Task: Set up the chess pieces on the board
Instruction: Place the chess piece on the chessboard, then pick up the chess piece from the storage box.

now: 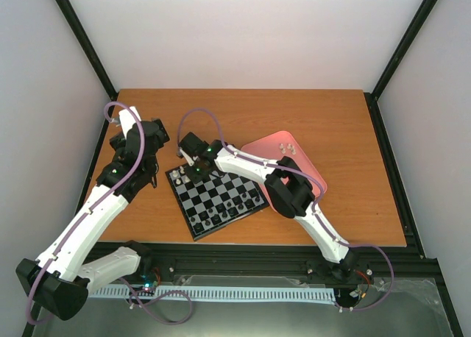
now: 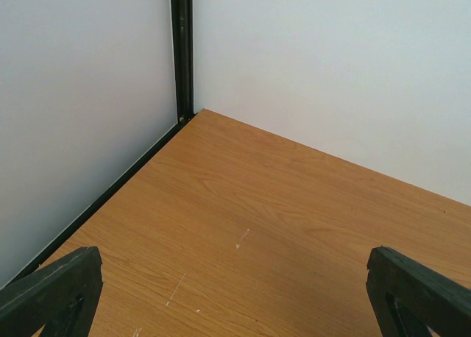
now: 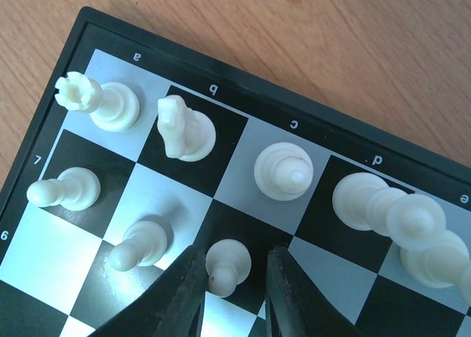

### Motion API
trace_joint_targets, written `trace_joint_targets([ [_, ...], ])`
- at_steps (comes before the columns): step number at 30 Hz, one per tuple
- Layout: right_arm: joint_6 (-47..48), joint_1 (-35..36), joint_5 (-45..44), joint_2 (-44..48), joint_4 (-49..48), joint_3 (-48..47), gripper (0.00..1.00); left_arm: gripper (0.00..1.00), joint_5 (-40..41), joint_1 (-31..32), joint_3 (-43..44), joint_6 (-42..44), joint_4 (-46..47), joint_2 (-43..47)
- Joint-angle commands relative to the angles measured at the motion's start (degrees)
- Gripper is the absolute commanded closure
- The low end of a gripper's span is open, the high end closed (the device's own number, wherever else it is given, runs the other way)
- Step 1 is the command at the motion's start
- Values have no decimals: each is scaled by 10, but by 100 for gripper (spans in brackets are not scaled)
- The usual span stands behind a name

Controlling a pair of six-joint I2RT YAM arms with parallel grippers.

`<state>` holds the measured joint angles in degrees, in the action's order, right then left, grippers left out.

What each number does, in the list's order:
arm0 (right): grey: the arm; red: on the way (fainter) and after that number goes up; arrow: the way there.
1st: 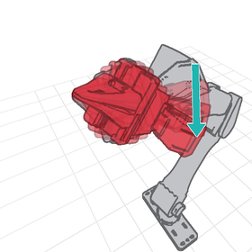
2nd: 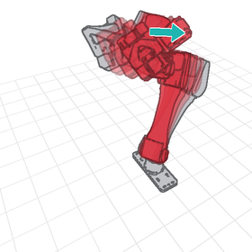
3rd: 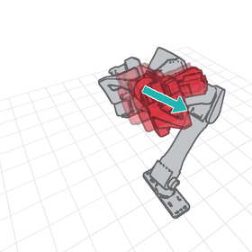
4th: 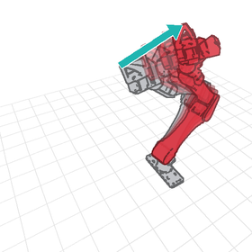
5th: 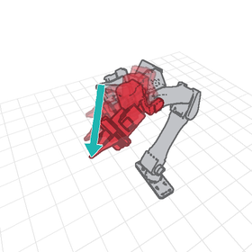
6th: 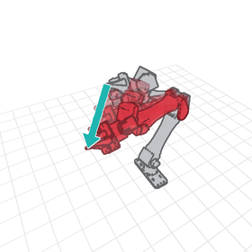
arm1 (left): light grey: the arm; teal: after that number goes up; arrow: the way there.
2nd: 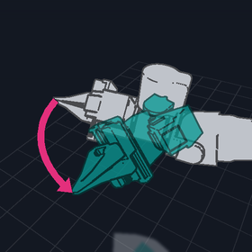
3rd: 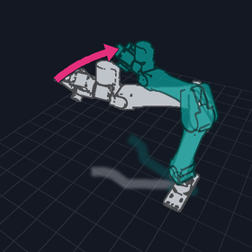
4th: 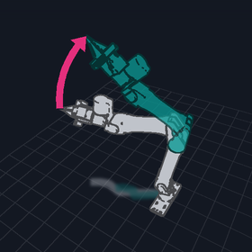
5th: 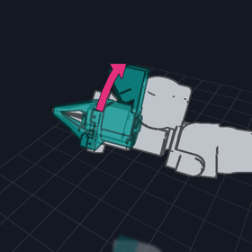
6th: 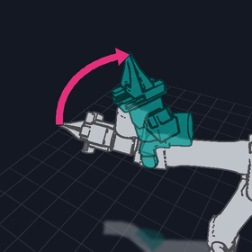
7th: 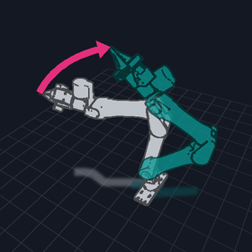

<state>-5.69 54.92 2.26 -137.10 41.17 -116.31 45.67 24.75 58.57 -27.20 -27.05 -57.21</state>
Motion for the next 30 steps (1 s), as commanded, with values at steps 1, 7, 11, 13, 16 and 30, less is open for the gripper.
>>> trace_joint_targets([
  [1,8,6,2,8,-1,-11,74,0,7,-4,6,-5,-3,3],
  [7,12,9,1,28,-11,3,72,0,7,-4,6,-5,-3,3],
  [11,12,12,-5,43,-19,19,71,0,7,-4,6,-5,-3,4],
  [13,12,13,-10,49,-20,24,70,0,7,-4,7,-6,-3,4],
  [16,11,16,-19,62,-28,38,70,0,7,-4,6,-6,-3,4],
  [30,16,41,-39,107,-47,86,69,0,5,-5,8,-6,-3,-4],
])
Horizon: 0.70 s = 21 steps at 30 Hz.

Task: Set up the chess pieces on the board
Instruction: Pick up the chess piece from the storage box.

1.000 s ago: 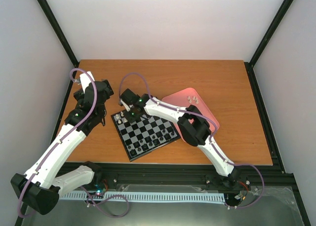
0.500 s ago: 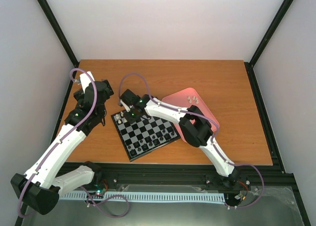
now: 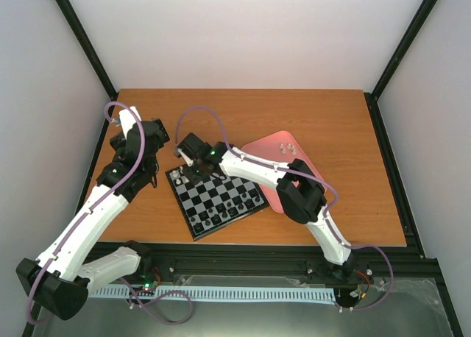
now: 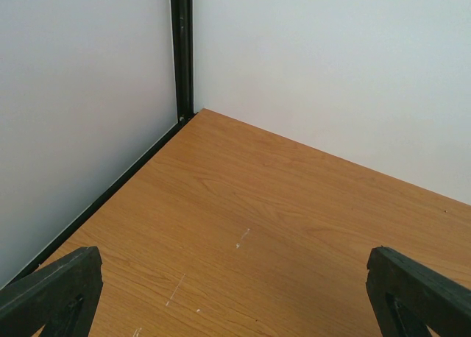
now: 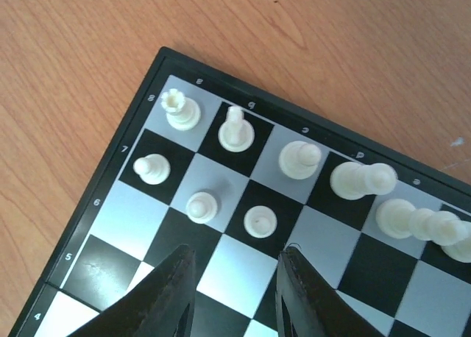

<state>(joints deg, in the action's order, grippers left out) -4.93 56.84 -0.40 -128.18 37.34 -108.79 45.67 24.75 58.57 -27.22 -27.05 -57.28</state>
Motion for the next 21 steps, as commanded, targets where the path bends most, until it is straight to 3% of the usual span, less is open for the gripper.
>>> trace_joint_targets([
  [1,8,24,-13,16,-8,11,69,0,5,-4,8,-6,-3,-4],
  [17,13,31,-46,-21,22,-19,69,0,8,-4,6,-7,-3,3],
  [21,6,31,-93,-8,11,-8,69,0,7,-4,5,-6,-3,0],
])
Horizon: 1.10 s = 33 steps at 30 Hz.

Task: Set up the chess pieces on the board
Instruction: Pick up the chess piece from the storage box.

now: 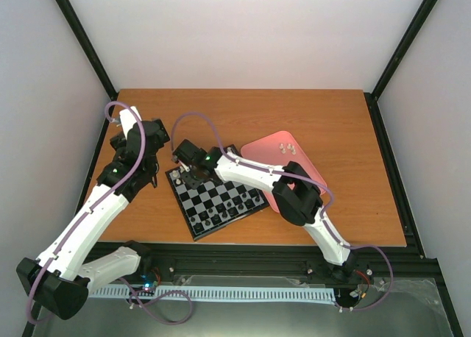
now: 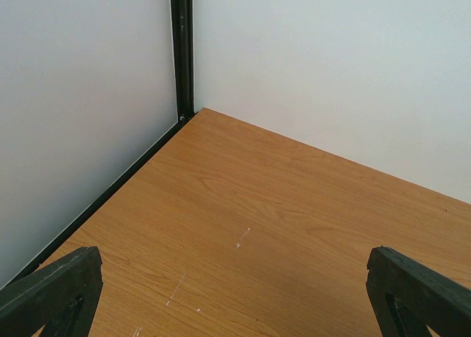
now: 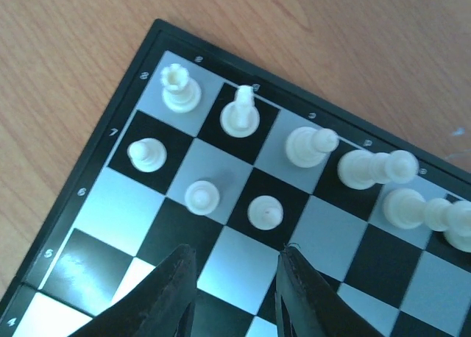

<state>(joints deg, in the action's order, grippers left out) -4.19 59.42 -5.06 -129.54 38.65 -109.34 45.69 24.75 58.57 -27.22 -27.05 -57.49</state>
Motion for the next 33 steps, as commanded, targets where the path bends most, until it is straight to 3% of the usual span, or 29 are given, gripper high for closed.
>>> trace_joint_targets([
  [1,-2,5,-62,11,-6,4,69,0,7,-3,5,-5,-2,2],
  [7,-18,-21,-141,79,-45,83,62,0,9,-4,8,-5,-3,-3],
  [17,-74,-183,-190,218,-104,267,61,0,5,-4,10,-6,-1,-13],
  [23,-89,-280,-174,206,-114,304,62,0,6,-4,15,-8,-2,-30],
  [33,-78,-334,-129,140,-132,278,63,0,10,-4,23,-8,-3,-54],
])
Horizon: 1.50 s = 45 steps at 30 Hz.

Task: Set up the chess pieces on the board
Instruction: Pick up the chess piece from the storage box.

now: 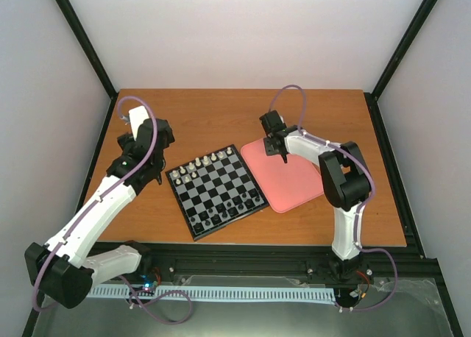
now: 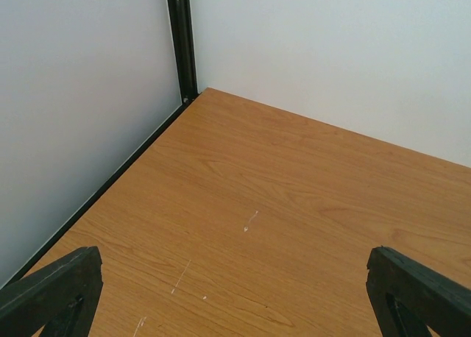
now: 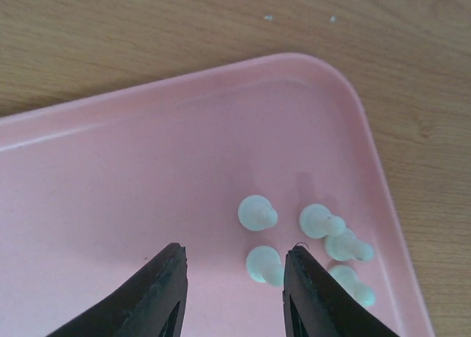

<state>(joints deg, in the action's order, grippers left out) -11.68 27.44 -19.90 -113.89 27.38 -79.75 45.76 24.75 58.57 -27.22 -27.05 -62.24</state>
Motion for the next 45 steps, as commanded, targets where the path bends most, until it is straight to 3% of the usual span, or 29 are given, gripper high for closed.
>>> trace_joint_targets([
  [1,-2,-16,20,-21,-18,-22,63,0,10,-4,24,-8,-3,-7],
  [30,10,-46,44,-71,-17,-49,74,0,17,-4,26,-7,0,-23],
  [35,12,-49,50,-75,-12,-55,88,0,18,-4,26,-6,0,-24],
  [45,13,-44,63,-37,-22,-42,94,0,19,-4,27,-5,1,-25],
])
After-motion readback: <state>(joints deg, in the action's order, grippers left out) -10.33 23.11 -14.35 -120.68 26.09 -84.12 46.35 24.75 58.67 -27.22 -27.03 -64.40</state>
